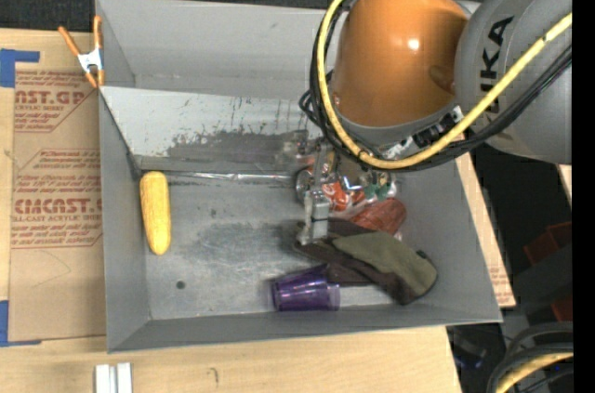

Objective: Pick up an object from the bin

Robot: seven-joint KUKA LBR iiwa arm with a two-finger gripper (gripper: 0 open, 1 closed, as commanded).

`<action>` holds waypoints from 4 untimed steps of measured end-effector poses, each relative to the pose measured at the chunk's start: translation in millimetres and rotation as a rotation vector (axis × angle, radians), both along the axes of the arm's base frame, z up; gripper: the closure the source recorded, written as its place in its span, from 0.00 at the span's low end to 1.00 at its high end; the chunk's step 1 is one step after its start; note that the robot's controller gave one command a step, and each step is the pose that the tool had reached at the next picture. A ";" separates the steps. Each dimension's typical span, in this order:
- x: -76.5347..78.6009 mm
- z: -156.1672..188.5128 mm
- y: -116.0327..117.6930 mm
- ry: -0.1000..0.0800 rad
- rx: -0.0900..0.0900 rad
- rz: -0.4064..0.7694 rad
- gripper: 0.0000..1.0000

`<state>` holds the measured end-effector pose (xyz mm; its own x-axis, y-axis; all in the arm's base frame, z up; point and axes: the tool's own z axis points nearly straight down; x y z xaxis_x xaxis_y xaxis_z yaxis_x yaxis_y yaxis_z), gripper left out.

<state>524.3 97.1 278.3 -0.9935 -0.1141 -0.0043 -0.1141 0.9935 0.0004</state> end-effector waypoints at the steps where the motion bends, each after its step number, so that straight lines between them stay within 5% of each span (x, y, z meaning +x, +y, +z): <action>1: -10.5 -14.5 -41.9 0.002 0.000 0.132 0.00; 2: -1.7 -55.4 -59.9 -0.001 -0.001 0.130 0.00; 3: -17.9 -95.8 -101.9 0.001 -0.001 0.302 0.00; 4: -23.3 -122.6 -125.4 0.003 -0.002 0.257 0.00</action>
Offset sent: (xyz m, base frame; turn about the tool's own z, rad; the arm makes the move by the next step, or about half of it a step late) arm 0.0035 -0.0655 -0.0784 -0.1746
